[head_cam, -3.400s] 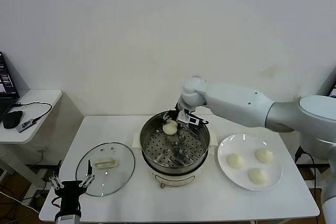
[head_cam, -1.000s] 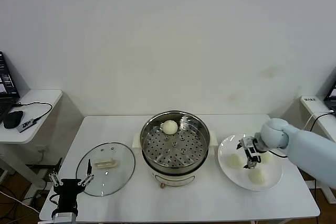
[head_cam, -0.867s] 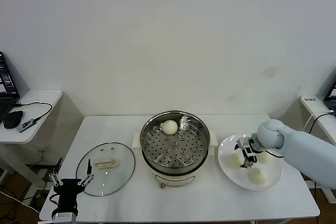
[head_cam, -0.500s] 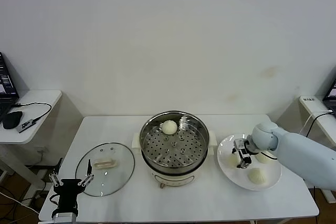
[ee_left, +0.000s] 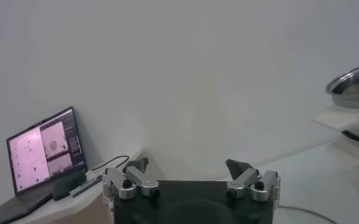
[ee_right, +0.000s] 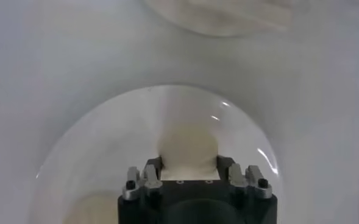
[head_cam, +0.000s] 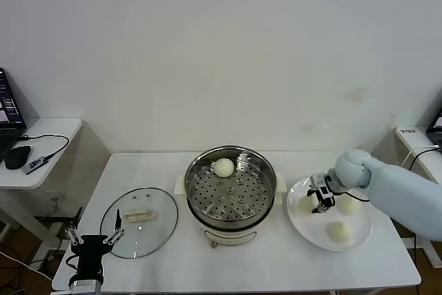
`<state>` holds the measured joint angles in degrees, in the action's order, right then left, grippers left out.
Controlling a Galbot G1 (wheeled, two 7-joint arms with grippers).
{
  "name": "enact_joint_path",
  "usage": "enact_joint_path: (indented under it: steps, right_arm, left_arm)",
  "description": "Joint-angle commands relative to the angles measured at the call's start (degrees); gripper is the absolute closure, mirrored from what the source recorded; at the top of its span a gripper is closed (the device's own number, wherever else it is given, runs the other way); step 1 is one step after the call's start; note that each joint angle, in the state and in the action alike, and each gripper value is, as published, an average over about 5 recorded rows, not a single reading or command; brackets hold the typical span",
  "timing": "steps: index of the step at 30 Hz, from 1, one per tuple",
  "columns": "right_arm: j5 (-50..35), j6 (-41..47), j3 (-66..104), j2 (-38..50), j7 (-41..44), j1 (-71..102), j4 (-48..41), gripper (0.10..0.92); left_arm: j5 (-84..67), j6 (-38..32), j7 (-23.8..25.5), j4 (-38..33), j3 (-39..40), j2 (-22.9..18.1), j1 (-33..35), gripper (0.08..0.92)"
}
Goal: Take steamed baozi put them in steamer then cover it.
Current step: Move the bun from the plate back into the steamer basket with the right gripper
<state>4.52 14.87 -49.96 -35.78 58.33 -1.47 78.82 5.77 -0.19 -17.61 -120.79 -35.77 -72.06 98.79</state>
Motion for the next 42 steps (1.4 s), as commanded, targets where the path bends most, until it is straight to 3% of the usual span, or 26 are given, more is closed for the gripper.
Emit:
enact_joint_path:
  steps: [1, 7, 13, 22, 30, 42]
  right_arm:
    - [-6.2, 0.4, -4.8, 3.7, 3.2, -14.9, 2.6, 0.465]
    - [-14.4, 2.2, -13.1, 2.7, 3.0, -29.2, 5.2, 0.464]
    - [-24.4, 5.4, -20.5, -4.9, 1.1, -41.3, 7.5, 0.457]
    - [-38.2, 12.9, -22.5, -19.5, -5.3, -40.5, 9.1, 0.448]
    - [-37.9, 15.9, -22.0, -29.7, -7.6, -31.4, 3.8, 0.440]
    - [-34.8, 17.3, -21.6, -33.7, -7.6, -23.5, -1.9, 0.440]
  left_arm:
    - [0.0, 0.0, 0.0, -0.1, 0.1, 0.1, 0.0, 0.177]
    - [-0.1, 0.0, 0.0, -0.3, 0.4, 0.4, -0.2, 0.177]
    - [-0.2, 0.0, 0.0, -0.4, 0.9, 0.8, -0.6, 0.177]
    - [-0.9, -0.1, -0.2, -0.2, 0.4, 1.0, -1.0, 0.177]
    - [-1.1, -0.2, -0.1, 0.1, -0.8, 0.6, -1.0, 0.177]
    - [-0.9, -0.2, -0.1, 0.2, -1.1, -0.1, -0.9, 0.177]
